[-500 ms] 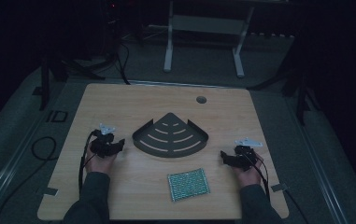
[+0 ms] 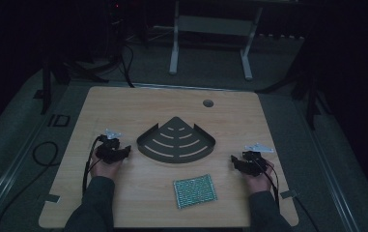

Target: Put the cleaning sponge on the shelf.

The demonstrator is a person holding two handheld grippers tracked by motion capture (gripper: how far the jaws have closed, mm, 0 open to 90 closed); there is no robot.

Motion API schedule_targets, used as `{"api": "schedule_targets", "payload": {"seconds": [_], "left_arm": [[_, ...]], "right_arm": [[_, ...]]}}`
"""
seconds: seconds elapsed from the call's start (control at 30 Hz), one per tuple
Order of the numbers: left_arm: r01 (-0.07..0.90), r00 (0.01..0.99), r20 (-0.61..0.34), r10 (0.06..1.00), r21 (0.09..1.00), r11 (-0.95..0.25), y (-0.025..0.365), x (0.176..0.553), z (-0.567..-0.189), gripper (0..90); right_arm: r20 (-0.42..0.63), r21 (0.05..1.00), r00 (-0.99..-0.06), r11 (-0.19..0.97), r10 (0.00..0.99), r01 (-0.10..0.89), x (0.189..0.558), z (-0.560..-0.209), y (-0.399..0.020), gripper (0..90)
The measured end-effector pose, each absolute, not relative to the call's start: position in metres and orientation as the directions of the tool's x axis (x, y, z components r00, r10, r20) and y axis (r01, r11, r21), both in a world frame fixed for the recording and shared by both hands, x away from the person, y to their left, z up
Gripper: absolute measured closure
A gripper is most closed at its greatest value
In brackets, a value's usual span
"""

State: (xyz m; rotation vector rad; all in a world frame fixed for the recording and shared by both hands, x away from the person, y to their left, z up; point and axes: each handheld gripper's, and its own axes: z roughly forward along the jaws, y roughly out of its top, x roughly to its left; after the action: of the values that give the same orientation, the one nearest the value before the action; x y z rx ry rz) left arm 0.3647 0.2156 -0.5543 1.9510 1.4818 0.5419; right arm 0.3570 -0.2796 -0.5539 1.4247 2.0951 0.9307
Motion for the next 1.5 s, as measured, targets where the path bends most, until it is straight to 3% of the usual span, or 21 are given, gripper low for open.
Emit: {"api": "schedule_targets", "payload": {"seconds": [0.07, 0.33, 0.37, 0.5, 0.97, 1.5], "left_arm": [[0.701, 0.283, -0.056, 0.957, 0.694, -0.167, 0.217, 0.365, -0.555, 48.2], [0.697, 0.284, -0.05, 0.957, 0.696, -0.171, 0.217, 0.365, -0.555, 48.6], [0.696, 0.284, -0.047, 0.958, 0.697, -0.172, 0.217, 0.365, -0.555, 48.2], [0.695, 0.287, -0.042, 0.957, 0.696, -0.178, 0.216, 0.365, -0.555, 47.7], [0.69, 0.292, -0.014, 0.956, 0.695, -0.201, 0.213, 0.364, -0.556, 45.9], [0.689, 0.291, -0.013, 0.957, 0.697, -0.2, 0.212, 0.364, -0.556, 44.6]], "right_arm": [[0.008, 0.746, -0.392, 0.255, 0.92, 0.615, 0.353, -0.549, -0.278, 53.0], [-0.005, 0.799, -0.462, 0.282, 0.887, 0.531, 0.339, -0.526, -0.268, 66.2], [-0.014, 0.809, -0.505, 0.307, 0.863, 0.501, 0.334, -0.521, -0.262, 74.1], [-0.019, 0.826, -0.575, 0.337, 0.818, 0.452, 0.326, -0.512, -0.252, 88.7], [-0.013, 0.812, -0.764, 0.453, 0.645, 0.369, 0.3, -0.5, -0.206, 89.8], [-0.025, 0.737, -0.857, 0.589, 0.514, 0.331, 0.279, -0.527, -0.164, 89.7]]}}
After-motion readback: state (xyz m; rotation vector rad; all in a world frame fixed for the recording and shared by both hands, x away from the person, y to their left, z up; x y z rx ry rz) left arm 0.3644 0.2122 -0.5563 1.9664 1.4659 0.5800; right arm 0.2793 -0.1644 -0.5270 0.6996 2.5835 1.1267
